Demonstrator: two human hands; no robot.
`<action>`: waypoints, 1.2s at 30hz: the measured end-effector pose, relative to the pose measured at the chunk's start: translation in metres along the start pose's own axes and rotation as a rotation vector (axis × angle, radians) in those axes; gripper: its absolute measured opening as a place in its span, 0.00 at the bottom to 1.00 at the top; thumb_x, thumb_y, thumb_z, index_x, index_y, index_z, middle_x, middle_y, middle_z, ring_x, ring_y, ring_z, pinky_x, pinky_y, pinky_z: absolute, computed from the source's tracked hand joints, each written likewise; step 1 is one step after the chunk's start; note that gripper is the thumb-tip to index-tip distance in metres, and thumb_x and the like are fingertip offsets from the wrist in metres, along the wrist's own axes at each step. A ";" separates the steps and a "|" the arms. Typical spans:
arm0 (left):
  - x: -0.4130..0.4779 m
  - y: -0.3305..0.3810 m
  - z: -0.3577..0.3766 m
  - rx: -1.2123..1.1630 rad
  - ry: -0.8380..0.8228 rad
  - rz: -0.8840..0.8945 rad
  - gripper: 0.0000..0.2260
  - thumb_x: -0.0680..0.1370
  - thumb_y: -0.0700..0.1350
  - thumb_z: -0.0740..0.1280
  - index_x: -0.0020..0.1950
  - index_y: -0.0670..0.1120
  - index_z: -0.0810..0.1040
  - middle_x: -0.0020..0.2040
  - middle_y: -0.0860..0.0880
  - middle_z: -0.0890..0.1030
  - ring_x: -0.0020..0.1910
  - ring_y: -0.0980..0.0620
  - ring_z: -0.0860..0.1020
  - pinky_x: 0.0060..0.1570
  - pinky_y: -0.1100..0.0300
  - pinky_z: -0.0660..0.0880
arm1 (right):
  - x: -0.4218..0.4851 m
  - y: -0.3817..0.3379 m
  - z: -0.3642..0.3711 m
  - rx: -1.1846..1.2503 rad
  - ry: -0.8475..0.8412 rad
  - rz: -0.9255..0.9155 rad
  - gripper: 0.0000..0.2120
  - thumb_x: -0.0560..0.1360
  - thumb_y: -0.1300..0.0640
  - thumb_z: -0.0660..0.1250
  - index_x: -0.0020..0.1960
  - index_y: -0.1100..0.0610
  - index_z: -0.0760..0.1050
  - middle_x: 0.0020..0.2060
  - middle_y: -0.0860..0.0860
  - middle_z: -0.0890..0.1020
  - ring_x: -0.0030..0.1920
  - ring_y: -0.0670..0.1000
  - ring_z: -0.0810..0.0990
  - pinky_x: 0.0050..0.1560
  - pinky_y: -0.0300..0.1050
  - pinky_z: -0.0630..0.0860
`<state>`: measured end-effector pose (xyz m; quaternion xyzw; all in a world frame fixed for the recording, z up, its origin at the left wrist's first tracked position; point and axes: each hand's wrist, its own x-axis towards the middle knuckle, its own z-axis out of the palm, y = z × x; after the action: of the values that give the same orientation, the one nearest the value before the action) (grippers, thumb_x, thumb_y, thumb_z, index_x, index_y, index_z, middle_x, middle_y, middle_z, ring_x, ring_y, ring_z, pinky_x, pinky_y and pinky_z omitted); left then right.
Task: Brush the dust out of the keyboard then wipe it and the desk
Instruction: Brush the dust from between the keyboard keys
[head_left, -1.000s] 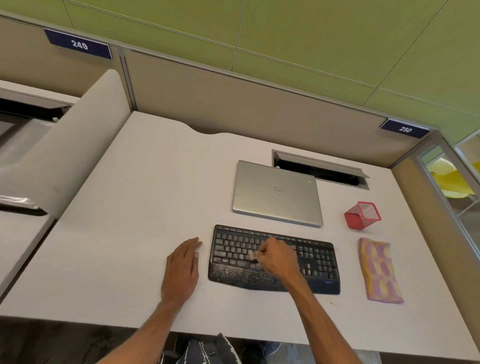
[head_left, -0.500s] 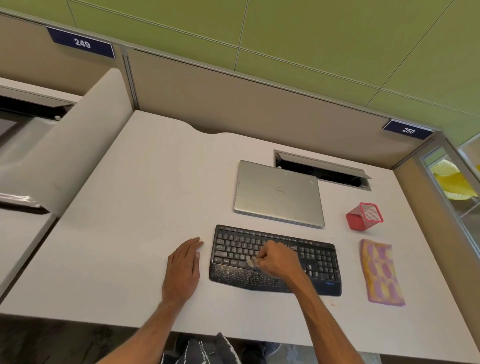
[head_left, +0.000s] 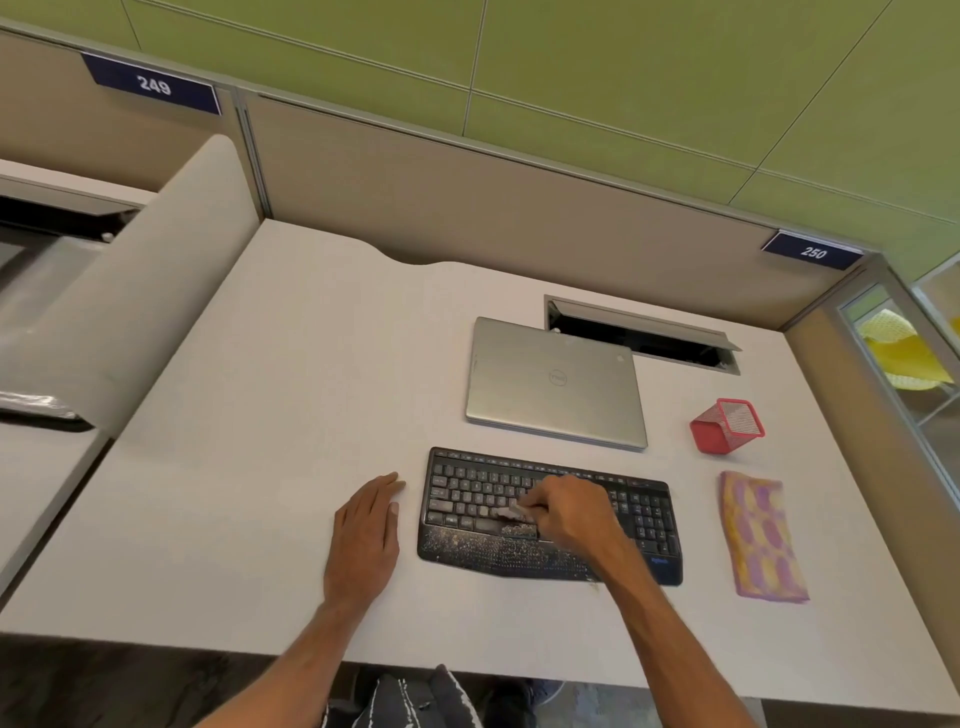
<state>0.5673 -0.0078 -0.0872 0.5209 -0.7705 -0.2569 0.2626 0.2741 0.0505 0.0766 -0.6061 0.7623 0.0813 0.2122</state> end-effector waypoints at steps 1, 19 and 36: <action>0.000 0.000 0.000 0.002 -0.001 0.002 0.19 0.89 0.50 0.55 0.78 0.55 0.75 0.78 0.61 0.74 0.79 0.59 0.69 0.78 0.55 0.65 | 0.000 -0.006 0.002 0.027 0.000 -0.026 0.11 0.84 0.46 0.66 0.62 0.42 0.83 0.48 0.38 0.87 0.32 0.39 0.76 0.39 0.39 0.78; -0.001 0.000 0.001 0.005 0.002 0.010 0.19 0.89 0.50 0.55 0.78 0.55 0.75 0.77 0.59 0.75 0.79 0.58 0.70 0.78 0.53 0.68 | 0.009 -0.029 0.008 -0.018 0.030 -0.033 0.10 0.82 0.44 0.67 0.58 0.44 0.85 0.42 0.38 0.86 0.37 0.40 0.80 0.44 0.41 0.80; -0.001 0.001 0.002 0.000 0.017 0.005 0.19 0.89 0.49 0.55 0.77 0.55 0.76 0.77 0.60 0.75 0.78 0.58 0.71 0.78 0.58 0.64 | -0.002 -0.005 0.017 0.097 -0.005 0.171 0.08 0.78 0.49 0.70 0.47 0.51 0.86 0.34 0.45 0.84 0.30 0.43 0.77 0.35 0.39 0.78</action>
<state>0.5659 -0.0063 -0.0881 0.5212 -0.7695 -0.2520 0.2696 0.2835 0.0580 0.0629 -0.5277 0.8137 0.0637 0.2355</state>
